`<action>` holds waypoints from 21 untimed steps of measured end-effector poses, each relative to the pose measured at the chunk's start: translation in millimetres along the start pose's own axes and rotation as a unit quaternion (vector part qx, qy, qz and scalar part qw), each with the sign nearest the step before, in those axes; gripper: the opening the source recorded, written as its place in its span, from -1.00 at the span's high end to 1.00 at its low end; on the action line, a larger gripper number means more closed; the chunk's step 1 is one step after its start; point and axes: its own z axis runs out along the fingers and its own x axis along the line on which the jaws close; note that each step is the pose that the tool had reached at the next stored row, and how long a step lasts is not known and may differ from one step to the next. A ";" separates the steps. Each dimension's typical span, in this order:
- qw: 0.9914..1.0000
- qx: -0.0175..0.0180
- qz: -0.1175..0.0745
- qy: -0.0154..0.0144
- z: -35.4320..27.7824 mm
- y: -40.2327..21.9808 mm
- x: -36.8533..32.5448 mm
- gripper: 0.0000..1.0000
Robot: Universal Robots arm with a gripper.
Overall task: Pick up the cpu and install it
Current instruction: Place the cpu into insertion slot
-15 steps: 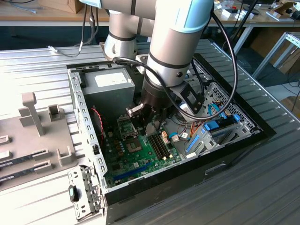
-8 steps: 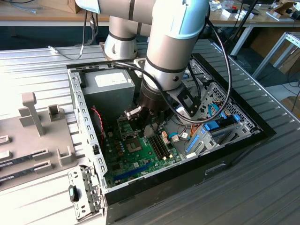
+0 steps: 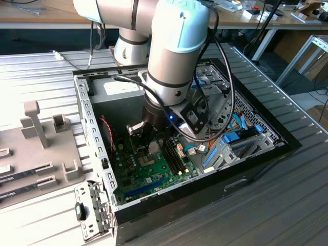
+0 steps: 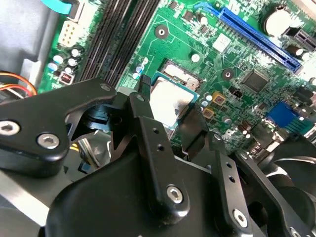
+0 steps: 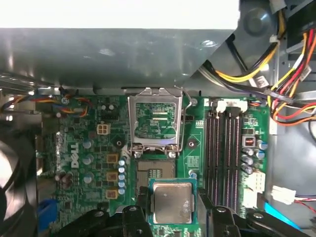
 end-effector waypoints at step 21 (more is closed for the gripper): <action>1.000 0.009 0.003 0.000 40.5 3.1 12.6 0.05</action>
